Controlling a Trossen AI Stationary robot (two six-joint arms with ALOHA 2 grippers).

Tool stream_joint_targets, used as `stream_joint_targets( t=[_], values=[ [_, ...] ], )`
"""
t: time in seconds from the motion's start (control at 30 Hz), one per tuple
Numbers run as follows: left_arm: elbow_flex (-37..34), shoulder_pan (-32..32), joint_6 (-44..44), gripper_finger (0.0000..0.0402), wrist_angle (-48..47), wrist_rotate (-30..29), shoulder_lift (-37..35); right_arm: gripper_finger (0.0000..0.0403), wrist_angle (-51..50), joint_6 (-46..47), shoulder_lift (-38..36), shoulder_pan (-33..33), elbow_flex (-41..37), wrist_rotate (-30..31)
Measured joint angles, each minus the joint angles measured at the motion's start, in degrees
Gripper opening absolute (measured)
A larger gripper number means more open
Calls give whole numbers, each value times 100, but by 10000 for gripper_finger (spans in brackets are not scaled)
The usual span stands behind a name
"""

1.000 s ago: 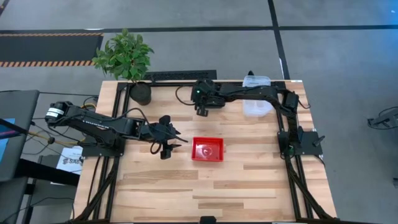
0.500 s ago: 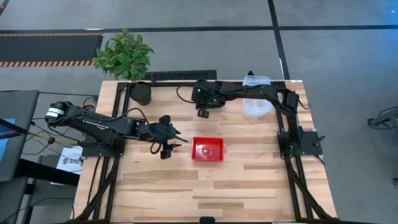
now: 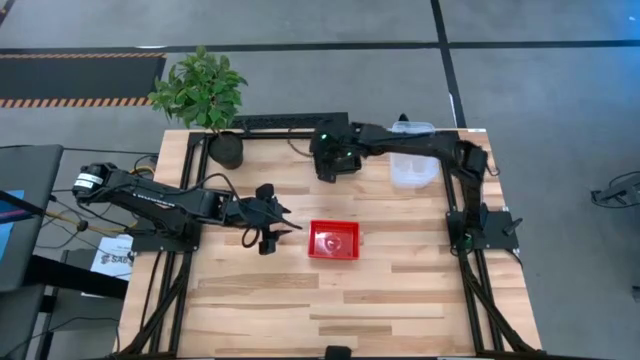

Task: Stack baskets by color
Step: Return to Home Position

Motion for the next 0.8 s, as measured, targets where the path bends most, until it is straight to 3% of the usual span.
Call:
stream_joint_targets(
  t=[0.2,0.33,0.53,0.8],
  values=[
    [2,-15,527,247,316,-668,-370,4,-421,97,-1116,-28,-326,-76],
    [4,39,1040,247,611,-989,-1007,3,-171,359,-2330,-31,-1250,-616],
    [-33,437,1341,247,864,-487,-1768,5,1721,995,-4144,377,-3461,-1088],
    [-1096,1133,1085,247,1753,-23,-2718,5,3853,1736,-5690,1050,-5725,-1079]
  ],
)
